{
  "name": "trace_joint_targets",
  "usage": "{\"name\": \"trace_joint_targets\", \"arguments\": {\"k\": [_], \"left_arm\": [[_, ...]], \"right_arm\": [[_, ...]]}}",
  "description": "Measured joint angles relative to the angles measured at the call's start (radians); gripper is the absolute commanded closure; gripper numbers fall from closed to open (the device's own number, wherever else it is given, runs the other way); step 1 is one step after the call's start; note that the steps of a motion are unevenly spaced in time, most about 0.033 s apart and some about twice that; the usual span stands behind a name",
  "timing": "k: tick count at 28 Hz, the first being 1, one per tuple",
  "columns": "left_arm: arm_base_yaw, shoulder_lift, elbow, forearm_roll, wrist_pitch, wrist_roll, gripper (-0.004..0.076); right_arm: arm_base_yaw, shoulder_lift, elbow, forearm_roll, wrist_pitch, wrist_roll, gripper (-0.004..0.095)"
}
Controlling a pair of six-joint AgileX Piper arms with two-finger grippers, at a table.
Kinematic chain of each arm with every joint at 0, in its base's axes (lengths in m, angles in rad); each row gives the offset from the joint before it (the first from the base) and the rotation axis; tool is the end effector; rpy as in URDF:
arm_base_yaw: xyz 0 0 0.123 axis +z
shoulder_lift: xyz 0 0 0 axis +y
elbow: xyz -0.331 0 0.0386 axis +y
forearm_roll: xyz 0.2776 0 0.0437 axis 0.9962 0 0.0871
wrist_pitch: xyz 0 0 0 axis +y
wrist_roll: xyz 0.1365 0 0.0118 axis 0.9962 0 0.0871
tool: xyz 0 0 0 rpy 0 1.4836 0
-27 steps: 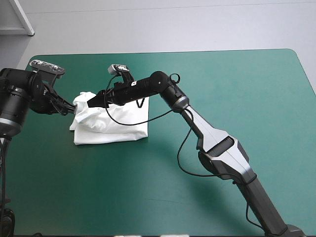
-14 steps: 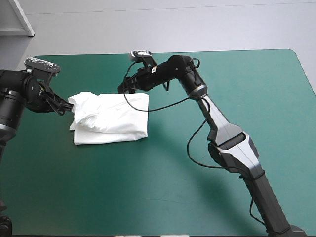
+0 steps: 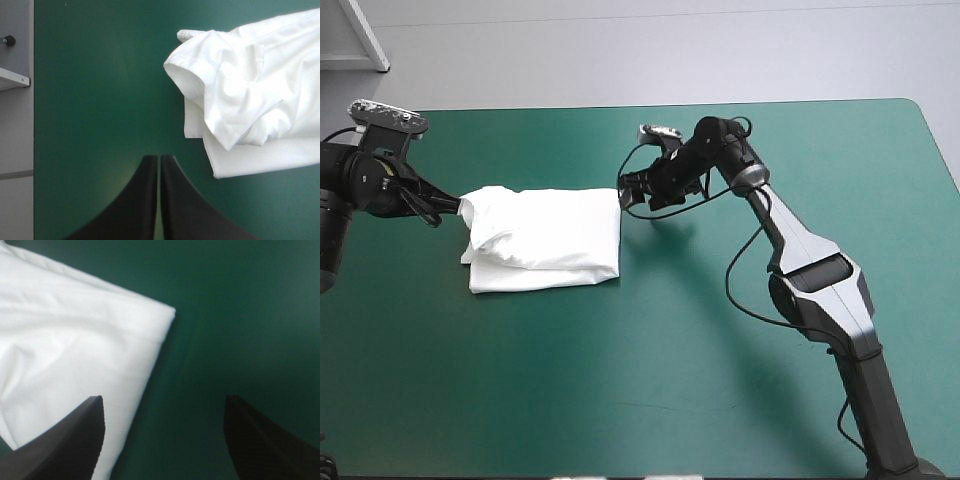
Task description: Fold the cloth
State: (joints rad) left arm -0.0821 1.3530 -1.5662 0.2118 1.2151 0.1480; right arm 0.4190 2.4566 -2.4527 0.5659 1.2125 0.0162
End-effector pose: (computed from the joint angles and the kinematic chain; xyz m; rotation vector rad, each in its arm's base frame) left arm 0.3120 0.0014 0.4501 0.2921 2.4609 0.3058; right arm 0.5341 0.3132 0.2412 -0.4318 2.6658 0.9084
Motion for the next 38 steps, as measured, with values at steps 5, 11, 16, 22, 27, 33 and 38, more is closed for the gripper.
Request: {"name": "trace_joint_targets", "arguments": {"k": [5, 11, 16, 22, 27, 33, 38], "left_arm": [[0.0, 0.0, 0.0, 0.0, 0.0, 0.0, 0.0705], [0.0, 0.0, 0.0, 0.0, 0.0, 0.0, 0.0705], [0.0, 0.0, 0.0, 0.0, 0.001, 0.0, 0.0705], [0.0, 0.0, 0.0, 0.0, 0.009, 0.0, 0.0705], [0.0, 0.0, 0.0, 0.0, 0.011, 0.0, 0.0705], [0.0, 0.0, 0.0, -0.007, 0.012, 0.003, 0.0705], [0.0, 0.0, 0.0, -0.016, 0.012, 0.004, 0.0705]], "right_arm": [[0.088, 0.0, 0.073, 0.008, -0.015, -0.055, 0.0274], [0.131, 0.0, 0.073, 0.0, -0.02, -0.062, 0.0374], [0.155, 0.0, 0.073, -0.028, -0.02, -0.062, 0.0745], [0.153, 0.0, 0.072, -0.08, -0.028, -0.066, 0.0925], [0.131, 0.0, 0.036, -0.136, -0.021, -0.069, 0.0925], [0.038, 0.0, -0.025, -0.286, -0.014, -0.059, 0.0925], [-0.077, 0.0, -0.03, -0.437, -0.007, -0.004, 0.0925]]}}
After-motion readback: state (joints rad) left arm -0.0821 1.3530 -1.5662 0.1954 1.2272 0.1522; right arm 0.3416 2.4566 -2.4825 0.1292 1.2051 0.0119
